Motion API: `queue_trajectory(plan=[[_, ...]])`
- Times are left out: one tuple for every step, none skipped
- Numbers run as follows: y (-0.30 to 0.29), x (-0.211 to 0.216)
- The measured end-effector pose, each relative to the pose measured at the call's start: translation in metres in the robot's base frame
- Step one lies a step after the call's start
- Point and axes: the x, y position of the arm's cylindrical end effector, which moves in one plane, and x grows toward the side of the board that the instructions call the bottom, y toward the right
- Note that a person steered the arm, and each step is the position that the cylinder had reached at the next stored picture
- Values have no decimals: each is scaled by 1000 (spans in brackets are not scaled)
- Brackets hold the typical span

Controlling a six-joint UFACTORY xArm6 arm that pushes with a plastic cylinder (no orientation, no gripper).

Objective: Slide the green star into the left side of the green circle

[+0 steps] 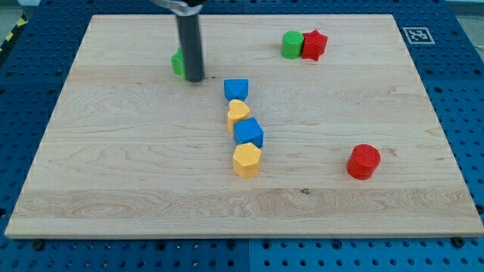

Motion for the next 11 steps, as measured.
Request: queue_trajectory(plan=[[-35, -20], [-14, -59], [-5, -61], [-38, -64], [-42, -75], [15, -78], [66, -78], [43, -79], [13, -100], [17, -117], [52, -107]])
